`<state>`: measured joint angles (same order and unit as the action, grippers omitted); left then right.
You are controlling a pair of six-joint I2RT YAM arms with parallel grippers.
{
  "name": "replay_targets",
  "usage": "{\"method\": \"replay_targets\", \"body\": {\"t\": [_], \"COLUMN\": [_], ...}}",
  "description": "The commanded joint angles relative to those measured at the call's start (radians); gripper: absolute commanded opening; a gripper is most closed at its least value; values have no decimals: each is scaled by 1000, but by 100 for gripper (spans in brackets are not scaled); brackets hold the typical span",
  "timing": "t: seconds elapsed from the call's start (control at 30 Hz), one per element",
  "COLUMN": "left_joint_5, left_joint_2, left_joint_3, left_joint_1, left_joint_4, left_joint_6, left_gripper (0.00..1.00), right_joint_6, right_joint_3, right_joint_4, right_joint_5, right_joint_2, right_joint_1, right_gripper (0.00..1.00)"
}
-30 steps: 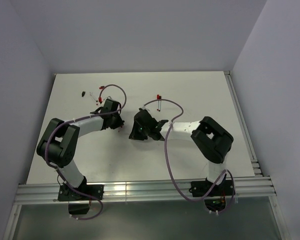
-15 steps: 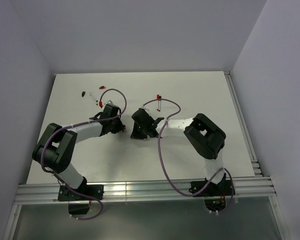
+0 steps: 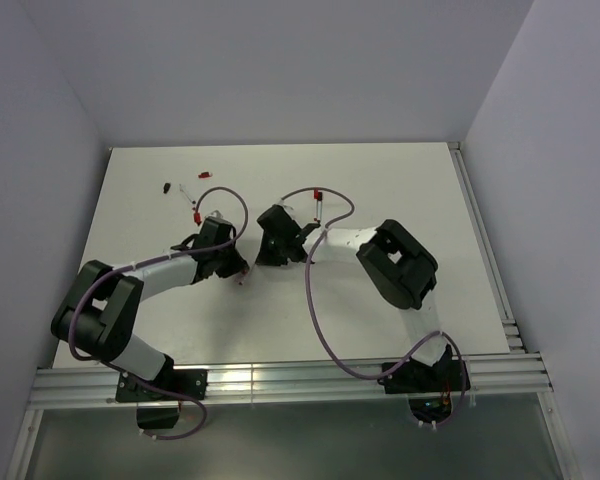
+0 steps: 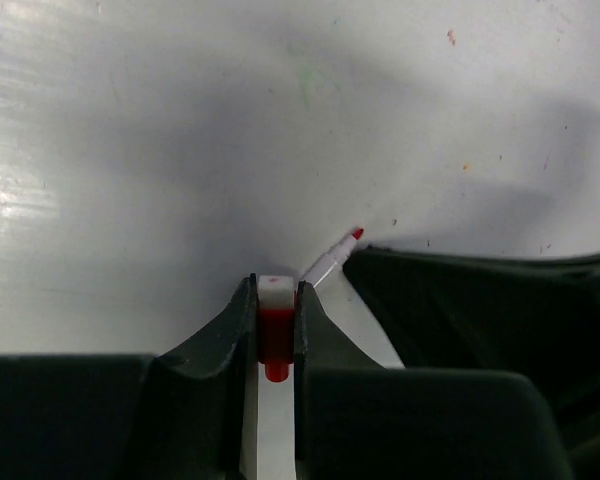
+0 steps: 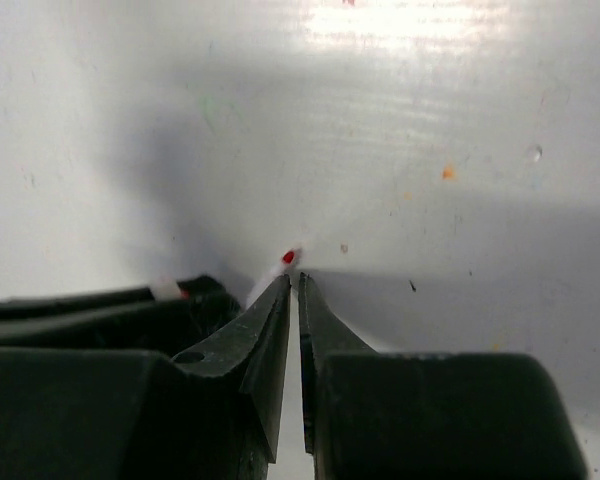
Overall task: Insert the pens into the pen caps
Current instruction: Place the pen cap at the center of the board.
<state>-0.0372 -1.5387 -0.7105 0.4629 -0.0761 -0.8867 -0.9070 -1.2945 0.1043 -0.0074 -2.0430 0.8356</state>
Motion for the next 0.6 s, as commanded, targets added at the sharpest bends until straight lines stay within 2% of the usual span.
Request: {"method": "replay_targets", "body": {"t": [0.0,0.57], "left_joint_5": [29,128], "left_joint_2": [35,55], "left_joint_3": [37,59], "left_joint_1": [5,28], "left_joint_4": [-45,32], "left_joint_6": [-9,-49], "left_gripper": [0,0], "right_joint_6": [20,62], "right_joint_3": [-58,-144], "right_joint_4": [57,117], "right_joint_5": [35,30], "right_joint_2": [-43,-86], "right_joint_1": [-13,-12], "right_gripper": [16,15]}}
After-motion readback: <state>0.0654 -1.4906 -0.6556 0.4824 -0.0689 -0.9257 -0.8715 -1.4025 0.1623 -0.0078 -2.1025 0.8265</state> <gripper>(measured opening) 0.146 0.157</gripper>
